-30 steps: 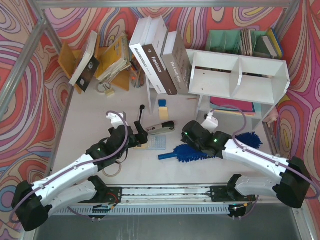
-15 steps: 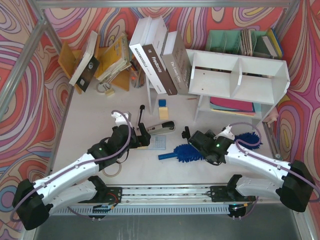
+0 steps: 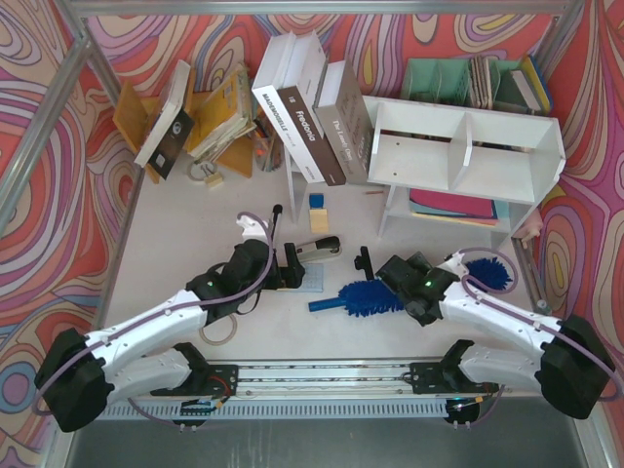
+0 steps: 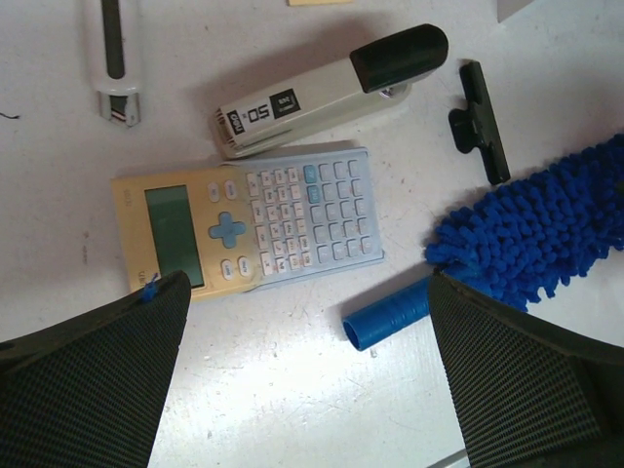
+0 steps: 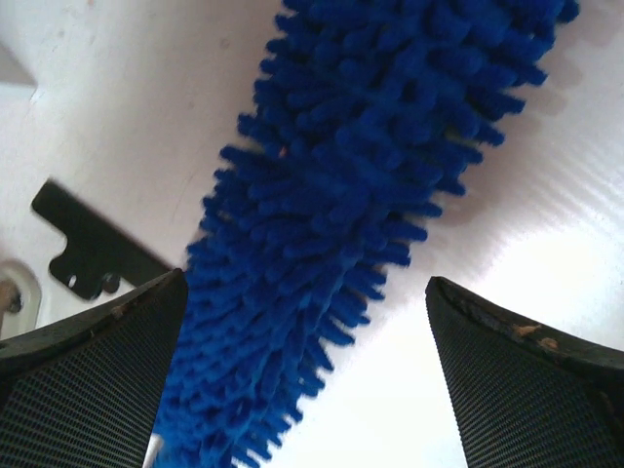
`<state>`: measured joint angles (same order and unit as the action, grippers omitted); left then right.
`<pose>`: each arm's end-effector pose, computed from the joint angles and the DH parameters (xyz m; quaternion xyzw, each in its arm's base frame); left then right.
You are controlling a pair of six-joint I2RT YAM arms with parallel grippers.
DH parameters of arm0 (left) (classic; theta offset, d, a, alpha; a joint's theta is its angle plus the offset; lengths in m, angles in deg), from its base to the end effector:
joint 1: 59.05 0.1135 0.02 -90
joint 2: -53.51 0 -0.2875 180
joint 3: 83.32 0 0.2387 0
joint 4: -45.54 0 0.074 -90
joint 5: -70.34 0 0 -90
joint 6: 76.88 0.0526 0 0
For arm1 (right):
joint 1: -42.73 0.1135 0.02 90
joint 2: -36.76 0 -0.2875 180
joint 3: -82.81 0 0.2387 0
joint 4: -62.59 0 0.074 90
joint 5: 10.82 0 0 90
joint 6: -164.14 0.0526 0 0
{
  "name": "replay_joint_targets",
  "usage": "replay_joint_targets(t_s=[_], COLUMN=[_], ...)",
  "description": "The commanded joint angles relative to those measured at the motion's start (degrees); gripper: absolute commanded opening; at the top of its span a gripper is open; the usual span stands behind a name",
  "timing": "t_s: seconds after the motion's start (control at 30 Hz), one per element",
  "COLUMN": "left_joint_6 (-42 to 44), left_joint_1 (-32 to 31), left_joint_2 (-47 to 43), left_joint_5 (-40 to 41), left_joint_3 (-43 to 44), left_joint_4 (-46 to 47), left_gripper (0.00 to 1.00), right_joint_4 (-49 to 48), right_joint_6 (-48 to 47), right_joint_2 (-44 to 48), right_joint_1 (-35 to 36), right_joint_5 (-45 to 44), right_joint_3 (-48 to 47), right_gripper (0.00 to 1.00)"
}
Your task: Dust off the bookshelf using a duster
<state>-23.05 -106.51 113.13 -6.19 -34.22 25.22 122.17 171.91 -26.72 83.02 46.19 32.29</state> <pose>0.1556 -0.1514 0.2538 0.0273 0.8652 -0.2508 0.4334 0.1403 0.0814 0.2045 0.4935 0.8103 0.0355 0.3141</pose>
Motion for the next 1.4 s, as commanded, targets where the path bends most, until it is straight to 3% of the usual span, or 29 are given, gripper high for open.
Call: replay_joint_targets(t_s=[0.0,0.33,0.57,0.87,1.07,1.37], left_joint_6=[1.88,2.38,2.8,4.96,7.02,11.85], left_joint_1=[0.13,0.01,-0.41,-1.28,-3.74,-7.87], left_joint_2=[1.12,3.92,5.91,9.68,12.84,17.58], left_joint_5=[-3.04,-5.81,-7.43,-11.06,-10.67,-11.6], left_joint_3=[1.23,2.12,3.91,7.53,10.74,15.53], left_joint_4=[3.59,5.09,5.76,4.04,2.08,-1.78], left_gripper=[0.98,0.98,0.98,0.98,0.98,0.98], right_joint_4=[-7.69,-9.56,-8.34,-7.01,-7.66,-4.53], right_joint_6=[-6.01,-6.35,-2.06,0.05,-0.83,-1.54], right_joint_2=[0.93,-3.42,-3.77,0.47,2.84,8.11], right_joint_1=[-5.0,-11.3,-11.73,-11.66,-11.73,-11.73], right_joint_5=[1.48,3.92,3.82,1.53,1.35,0.74], right_joint_3=[3.42,4.56,6.13,8.09,8.31,6.86], right_gripper=[0.96,0.93,0.84,0.52,0.22,0.02])
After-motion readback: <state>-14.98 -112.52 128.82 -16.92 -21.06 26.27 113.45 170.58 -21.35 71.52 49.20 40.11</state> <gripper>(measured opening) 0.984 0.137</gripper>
